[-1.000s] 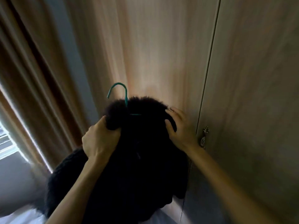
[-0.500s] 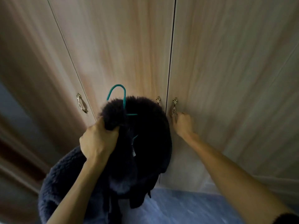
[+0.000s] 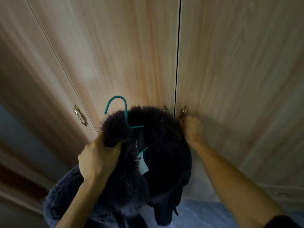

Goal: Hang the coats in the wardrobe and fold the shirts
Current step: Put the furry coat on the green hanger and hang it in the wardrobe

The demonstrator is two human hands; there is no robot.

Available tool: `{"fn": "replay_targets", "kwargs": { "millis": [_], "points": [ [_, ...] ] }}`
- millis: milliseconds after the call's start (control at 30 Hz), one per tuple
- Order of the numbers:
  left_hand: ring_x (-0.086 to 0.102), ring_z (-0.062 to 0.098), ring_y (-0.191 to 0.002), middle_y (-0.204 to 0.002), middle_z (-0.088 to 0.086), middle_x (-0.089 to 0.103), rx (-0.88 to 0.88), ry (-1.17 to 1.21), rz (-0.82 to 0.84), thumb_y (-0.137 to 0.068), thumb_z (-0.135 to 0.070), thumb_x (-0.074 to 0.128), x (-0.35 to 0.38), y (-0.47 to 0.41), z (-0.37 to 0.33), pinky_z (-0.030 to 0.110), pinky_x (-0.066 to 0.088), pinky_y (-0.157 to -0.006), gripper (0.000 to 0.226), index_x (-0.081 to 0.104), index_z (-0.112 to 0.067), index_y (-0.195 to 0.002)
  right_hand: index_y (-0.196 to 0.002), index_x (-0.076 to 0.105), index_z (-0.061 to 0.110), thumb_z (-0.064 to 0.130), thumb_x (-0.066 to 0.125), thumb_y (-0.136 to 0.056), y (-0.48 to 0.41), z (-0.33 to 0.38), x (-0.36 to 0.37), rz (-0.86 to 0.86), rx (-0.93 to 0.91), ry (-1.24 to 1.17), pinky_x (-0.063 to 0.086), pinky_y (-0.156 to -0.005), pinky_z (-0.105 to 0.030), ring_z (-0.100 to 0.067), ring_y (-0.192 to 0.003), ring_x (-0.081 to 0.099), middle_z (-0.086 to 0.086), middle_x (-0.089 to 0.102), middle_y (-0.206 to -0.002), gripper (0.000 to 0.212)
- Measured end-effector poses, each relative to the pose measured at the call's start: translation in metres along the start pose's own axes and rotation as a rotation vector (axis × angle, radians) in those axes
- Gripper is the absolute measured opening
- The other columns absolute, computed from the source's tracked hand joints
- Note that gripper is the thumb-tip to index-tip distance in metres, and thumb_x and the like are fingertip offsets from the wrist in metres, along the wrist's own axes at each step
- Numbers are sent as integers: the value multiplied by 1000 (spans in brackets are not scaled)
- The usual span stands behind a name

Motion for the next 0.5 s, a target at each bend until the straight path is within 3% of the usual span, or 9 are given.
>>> {"fn": "replay_targets", "kwargs": {
  "millis": [200,300,400,500],
  "points": [
    [52,33,-56,-55,-2,44,53,-9,12,-81,-46,66,-19,8,14,33,40,-55,28,60,-19,-84,-91,69,11,36,46,-95,34,1,-8,19,74,-100,51,-70,-35,-33,-85,65,-15,70,-92,34],
    [54,35,-58,-61,8,56,100,-27,17,-81,-46,66,-37,17,26,32,37,-56,30,62,-17,-88,-99,68,13,35,46,-95,67,-3,-18,14,124,-96,45,-70,-33,-35,-92,64,-15,68,-99,31],
    [59,39,-66,-71,14,63,138,-44,42,-80,-47,65,-55,31,40,33,38,-57,31,61,-18,-89,-102,63,18,40,45,-93,109,-17,-28,26,141,-115,50,-78,-34,-34,-94,64,-11,68,-97,30],
    [61,41,-71,-74,17,64,162,-49,68,-79,-49,63,-70,49,51,35,42,-60,32,59,-18,-86,-121,53,18,59,49,-88,158,-37,-43,170,191,-291,43,-86,-27,-27,-106,60,2,62,-107,53]
  ]
}}
Point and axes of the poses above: each hand's wrist, its own y-axis away from the middle knuckle, its own x-axis out of the palm, z = x × y, the point moved 2 cm from there along -y, towards the middle knuckle
